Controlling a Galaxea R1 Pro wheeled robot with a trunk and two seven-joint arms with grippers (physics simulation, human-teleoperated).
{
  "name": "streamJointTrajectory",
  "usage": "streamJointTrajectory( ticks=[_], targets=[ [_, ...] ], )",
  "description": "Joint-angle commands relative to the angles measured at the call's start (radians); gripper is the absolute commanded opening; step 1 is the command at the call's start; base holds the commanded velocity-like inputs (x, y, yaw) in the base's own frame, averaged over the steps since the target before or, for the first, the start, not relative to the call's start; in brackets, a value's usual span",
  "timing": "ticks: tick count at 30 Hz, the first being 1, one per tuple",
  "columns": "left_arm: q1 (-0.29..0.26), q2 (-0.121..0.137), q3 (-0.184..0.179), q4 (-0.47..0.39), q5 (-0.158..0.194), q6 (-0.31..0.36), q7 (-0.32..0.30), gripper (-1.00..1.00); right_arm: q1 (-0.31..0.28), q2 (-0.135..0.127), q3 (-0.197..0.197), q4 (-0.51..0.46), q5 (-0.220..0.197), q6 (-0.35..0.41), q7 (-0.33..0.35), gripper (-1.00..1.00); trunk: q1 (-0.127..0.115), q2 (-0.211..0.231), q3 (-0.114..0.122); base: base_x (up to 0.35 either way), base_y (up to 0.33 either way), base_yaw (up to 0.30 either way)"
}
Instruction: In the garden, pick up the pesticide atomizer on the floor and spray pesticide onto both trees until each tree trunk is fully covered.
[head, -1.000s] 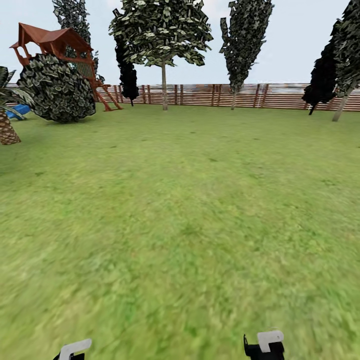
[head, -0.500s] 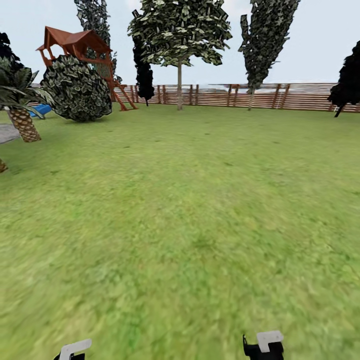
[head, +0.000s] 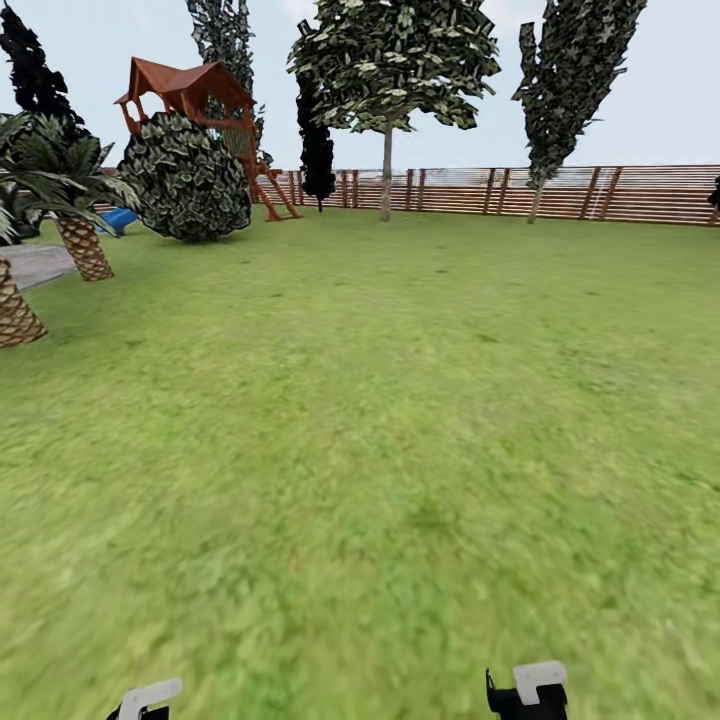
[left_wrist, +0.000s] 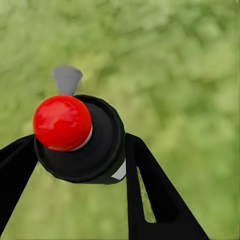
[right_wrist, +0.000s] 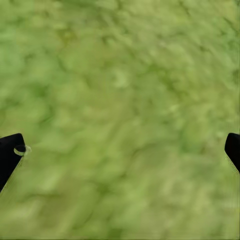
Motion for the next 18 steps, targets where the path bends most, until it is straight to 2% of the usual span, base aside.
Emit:
streamJointTrajectory(
  ticks=[1,10,18],
  targets=[
    [0.000,0.000,0.000,0.000,0.000,0.000,0.000,-1.00,0.000,0.000,0.000,0.000,0.000,0.000,0.000,1.00,0.000,0.000,0.000,0.339,0.000,0.001],
    [0.000,0.000,0.000,0.000,0.001,0.000,0.000,-1.00,0.000,0.002,0.000,0.000,-0.002,0.001,0.000,1.00,0.000,0.000,0.000,0.339,0.000,-0.002],
    [0.000,0.000,0.000,0.000,0.001,0.000,0.000,-1.00,0.000,0.002,0.000,0.000,-0.002,0.001,0.001,1.00,0.000,0.000,0.000,0.339,0.000,-0.208]
  ],
)
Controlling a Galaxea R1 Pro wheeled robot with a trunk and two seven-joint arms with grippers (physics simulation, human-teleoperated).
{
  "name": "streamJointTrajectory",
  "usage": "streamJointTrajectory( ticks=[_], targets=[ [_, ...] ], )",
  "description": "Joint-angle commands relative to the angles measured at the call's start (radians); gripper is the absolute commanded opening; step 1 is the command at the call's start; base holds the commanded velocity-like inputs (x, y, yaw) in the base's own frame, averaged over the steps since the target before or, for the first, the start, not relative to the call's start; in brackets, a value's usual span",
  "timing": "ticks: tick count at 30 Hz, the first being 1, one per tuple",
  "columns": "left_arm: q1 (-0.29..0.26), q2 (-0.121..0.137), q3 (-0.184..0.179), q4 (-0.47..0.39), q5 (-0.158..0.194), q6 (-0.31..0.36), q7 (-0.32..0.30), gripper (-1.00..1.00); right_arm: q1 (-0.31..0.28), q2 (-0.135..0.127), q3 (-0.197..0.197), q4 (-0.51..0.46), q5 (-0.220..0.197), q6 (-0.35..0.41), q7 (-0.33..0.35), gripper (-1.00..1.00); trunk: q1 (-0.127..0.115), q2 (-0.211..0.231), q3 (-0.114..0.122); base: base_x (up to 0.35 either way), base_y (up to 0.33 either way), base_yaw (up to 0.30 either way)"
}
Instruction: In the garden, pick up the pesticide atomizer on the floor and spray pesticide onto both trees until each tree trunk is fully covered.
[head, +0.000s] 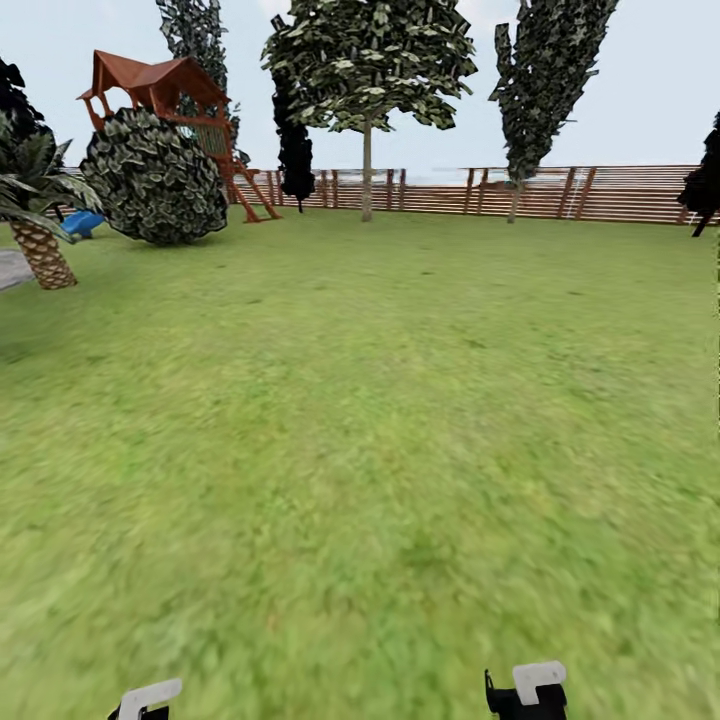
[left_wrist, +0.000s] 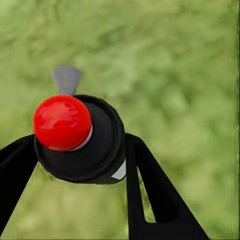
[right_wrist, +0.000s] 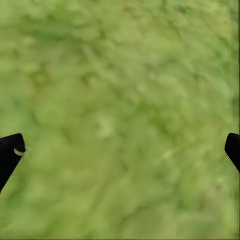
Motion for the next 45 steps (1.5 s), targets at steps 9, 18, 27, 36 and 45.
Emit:
streamJointTrajectory(
  ticks=[9,18,27,36,45],
  targets=[
    [0.000,0.000,0.000,0.000,0.001,0.000,0.000,-1.00,0.000,0.000,0.000,0.001,0.002,0.000,0.000,1.00,0.000,0.000,0.000,0.339,0.000,-0.013],
    [0.000,0.000,0.000,0.000,0.000,0.000,0.000,-1.00,0.000,0.000,0.000,0.003,0.002,0.000,0.002,1.00,0.000,0.000,0.000,0.339,0.000,0.000],
    [0.000,0.000,0.000,0.000,0.000,0.000,0.000,-1.00,0.000,0.001,0.000,0.003,0.000,0.000,0.002,1.00,0.000,0.000,0.000,0.340,0.000,-0.106],
    [0.000,0.000,0.000,0.000,0.000,0.000,0.001,-1.00,0.000,0.002,0.000,0.002,0.001,0.000,0.000,1.00,0.000,0.000,0.000,0.340,0.000,-0.101],
    [0.000,0.000,0.000,0.000,0.000,0.000,0.001,-1.00,0.000,0.007,0.000,0.043,0.001,0.004,0.004,1.00,0.000,0.000,0.000,0.340,0.000,0.000]
  ],
)
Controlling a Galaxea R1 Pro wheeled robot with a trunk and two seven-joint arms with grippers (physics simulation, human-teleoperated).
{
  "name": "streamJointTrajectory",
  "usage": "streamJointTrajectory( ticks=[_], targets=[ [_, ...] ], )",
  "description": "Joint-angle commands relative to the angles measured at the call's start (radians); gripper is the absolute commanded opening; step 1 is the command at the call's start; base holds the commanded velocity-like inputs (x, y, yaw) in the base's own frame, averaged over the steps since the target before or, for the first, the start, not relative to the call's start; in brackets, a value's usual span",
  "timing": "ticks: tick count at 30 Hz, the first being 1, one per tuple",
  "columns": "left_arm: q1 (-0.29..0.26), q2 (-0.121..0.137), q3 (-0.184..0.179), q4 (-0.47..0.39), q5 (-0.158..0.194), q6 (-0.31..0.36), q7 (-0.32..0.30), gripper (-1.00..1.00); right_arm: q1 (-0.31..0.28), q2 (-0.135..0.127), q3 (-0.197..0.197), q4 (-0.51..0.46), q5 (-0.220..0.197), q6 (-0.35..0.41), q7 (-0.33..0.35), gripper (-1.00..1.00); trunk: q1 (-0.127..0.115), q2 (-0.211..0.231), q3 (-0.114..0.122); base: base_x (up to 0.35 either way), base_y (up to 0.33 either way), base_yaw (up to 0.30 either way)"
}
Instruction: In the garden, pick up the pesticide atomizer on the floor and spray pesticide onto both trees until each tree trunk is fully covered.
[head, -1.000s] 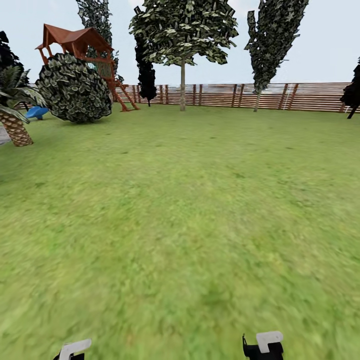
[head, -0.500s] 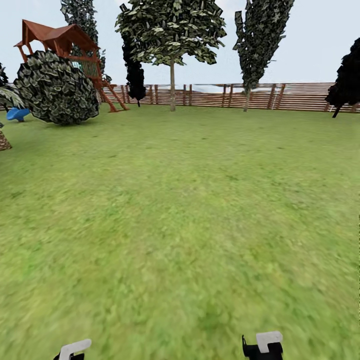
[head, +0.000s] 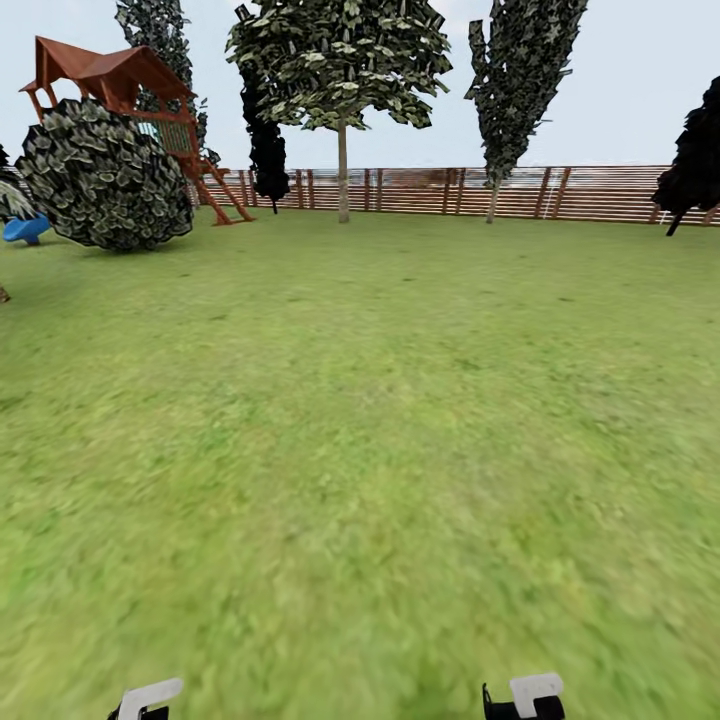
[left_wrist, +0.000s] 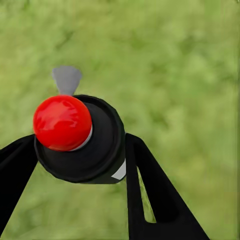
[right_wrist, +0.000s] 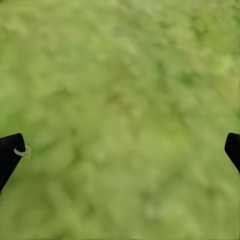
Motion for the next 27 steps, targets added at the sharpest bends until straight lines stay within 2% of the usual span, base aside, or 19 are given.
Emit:
streamJointTrajectory(
  ticks=[1,27],
  targets=[
    [0.000,0.000,0.000,0.000,0.000,0.000,0.000,-1.00,0.000,0.000,0.000,0.000,0.001,0.001,0.000,1.00,0.000,0.000,0.000,0.340,0.000,0.000],
    [0.000,0.000,0.000,0.000,0.000,0.000,-0.001,-1.00,0.002,0.000,0.000,0.000,0.001,0.001,0.000,1.00,0.000,0.000,0.000,0.340,0.000,0.000]
  ],
)
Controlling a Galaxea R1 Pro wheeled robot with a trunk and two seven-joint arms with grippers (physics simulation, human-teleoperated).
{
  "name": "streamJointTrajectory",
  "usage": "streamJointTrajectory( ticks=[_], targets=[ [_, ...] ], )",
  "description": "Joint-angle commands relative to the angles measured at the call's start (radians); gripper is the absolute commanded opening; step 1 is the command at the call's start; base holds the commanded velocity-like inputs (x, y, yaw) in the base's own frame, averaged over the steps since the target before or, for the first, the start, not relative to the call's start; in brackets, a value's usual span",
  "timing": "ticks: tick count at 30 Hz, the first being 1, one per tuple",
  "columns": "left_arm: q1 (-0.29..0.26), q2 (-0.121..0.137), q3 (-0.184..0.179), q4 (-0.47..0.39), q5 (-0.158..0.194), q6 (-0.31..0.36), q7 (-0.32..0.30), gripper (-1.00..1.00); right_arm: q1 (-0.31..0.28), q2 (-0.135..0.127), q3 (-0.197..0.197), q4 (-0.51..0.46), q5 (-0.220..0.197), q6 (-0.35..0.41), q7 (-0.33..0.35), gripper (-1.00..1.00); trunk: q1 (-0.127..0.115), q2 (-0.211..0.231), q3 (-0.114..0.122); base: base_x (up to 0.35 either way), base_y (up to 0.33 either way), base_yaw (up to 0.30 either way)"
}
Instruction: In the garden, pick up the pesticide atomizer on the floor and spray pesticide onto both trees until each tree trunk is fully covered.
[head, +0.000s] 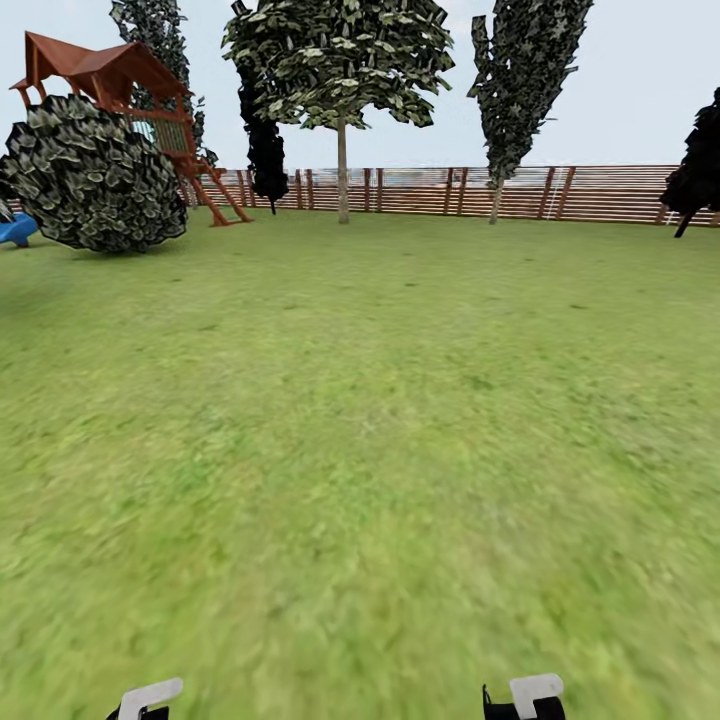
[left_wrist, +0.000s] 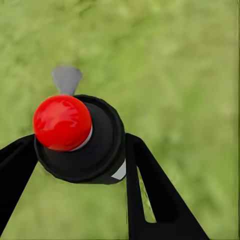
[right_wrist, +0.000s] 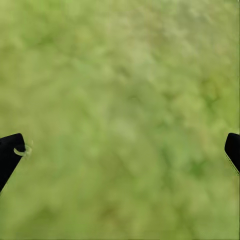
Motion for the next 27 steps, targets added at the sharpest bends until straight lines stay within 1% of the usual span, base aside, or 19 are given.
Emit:
streamJointTrajectory(
  ticks=[1,27],
  targets=[
    [0.000,0.000,0.000,0.000,0.000,0.000,0.000,-1.00,0.000,0.000,0.000,0.000,0.000,0.000,0.000,1.00,0.000,0.000,0.000,0.340,0.000,0.000],
    [0.000,0.002,0.001,0.000,-0.002,0.000,0.012,-1.00,0.000,0.000,0.000,0.000,0.000,0.000,0.000,1.00,0.000,0.000,0.000,0.340,0.000,0.000]
  ],
)
